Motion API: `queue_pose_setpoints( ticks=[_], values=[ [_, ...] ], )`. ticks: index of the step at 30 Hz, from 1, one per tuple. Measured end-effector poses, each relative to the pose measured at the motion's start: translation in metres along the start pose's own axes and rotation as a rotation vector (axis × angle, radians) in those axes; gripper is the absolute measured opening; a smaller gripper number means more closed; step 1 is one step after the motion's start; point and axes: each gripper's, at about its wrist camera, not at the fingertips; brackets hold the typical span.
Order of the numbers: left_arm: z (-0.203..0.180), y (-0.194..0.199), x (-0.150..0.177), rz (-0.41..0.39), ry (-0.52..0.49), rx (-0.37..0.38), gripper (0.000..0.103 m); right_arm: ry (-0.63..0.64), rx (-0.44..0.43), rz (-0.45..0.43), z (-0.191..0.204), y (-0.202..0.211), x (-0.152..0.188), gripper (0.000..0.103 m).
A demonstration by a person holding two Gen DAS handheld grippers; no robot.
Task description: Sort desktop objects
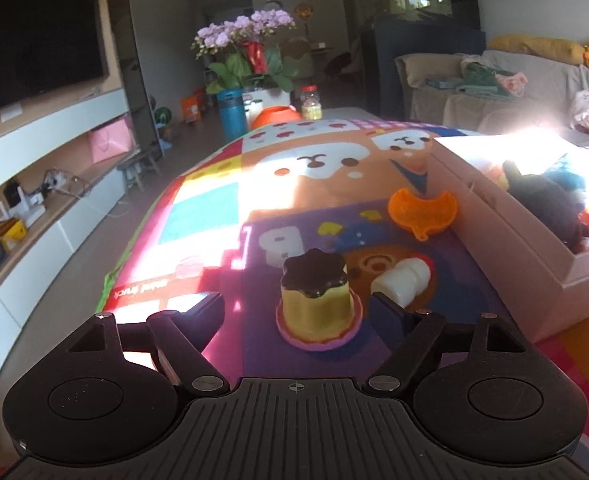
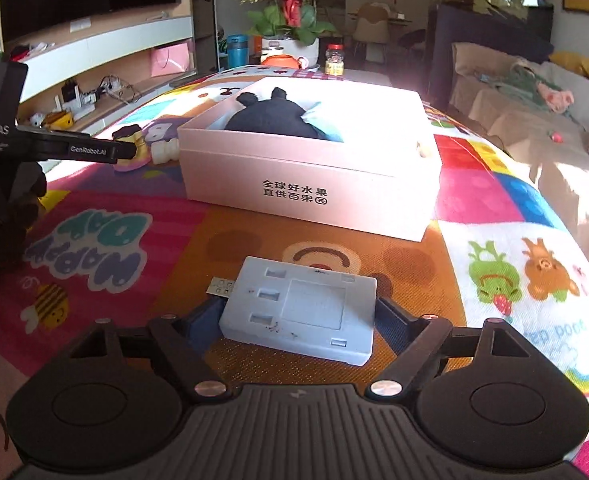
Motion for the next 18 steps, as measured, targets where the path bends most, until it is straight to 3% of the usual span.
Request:
queue_pose_setpoints(
  ticks=[4,6,7,12,18],
  values=[
    [0.003,-0.019,-0.011,0.053,0.021,0.013,0.073,-0.021,-0.028,-0.008,0.0,-0.006,0.003,0.094],
    [0.002,-0.017,-0.012,0.055,0.005,0.016,0.059,-0.024,-0.043,-0.011,0.0,-0.006,0.003,0.098],
    [0.0,-0.015,-0.012,0.054,-0.009,0.02,0.048,-0.03,-0.051,-0.006,-0.002,-0.007,0.002,0.099],
    [-0.012,0.007,-0.001,0.046,-0.072,0.063,0.044,-0.034,-0.073,-0.004,-0.002,-0.009,0.002,0.103],
    [-0.027,0.062,0.029,0.003,-0.135,0.233,0.044,-0.028,-0.064,0.0,-0.001,-0.011,0.002,0.103]
  ],
)
Point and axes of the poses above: each gripper's, at about its wrist camera, not at the fingertips, and y roughly against the way its jaws point, z to its left, x to its underside, and after that the axes turned 13 degrees about z, right-handed
